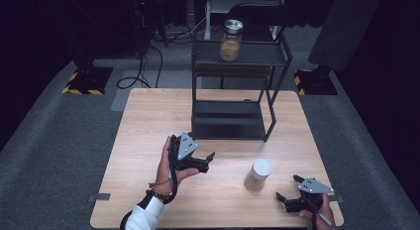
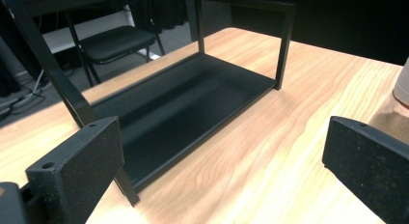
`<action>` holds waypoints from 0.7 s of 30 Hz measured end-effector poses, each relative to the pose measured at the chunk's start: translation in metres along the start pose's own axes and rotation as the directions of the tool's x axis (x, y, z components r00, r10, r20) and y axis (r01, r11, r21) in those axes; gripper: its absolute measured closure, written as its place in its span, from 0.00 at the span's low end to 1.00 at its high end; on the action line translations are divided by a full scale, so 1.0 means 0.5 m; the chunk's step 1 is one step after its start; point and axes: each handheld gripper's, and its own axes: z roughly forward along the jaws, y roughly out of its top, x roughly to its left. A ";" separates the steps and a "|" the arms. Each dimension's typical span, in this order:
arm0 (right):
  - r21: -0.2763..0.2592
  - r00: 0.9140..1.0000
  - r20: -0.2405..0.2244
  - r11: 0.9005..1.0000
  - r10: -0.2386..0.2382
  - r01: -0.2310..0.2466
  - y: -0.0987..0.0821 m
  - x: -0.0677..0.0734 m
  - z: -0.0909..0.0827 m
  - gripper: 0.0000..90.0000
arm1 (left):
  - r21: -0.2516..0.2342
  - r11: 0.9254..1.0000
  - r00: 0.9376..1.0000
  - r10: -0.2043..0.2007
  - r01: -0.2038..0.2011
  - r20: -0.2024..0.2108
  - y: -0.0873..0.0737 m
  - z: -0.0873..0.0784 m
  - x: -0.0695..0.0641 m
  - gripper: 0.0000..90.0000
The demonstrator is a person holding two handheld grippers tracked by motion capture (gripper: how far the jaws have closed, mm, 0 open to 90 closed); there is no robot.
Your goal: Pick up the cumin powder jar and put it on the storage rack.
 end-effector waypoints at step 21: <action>-0.001 1.000 0.000 1.000 -0.002 0.002 0.000 0.001 0.000 0.00 | 0.093 0.994 0.998 -0.054 0.052 0.017 -0.112 0.009 -0.023 0.01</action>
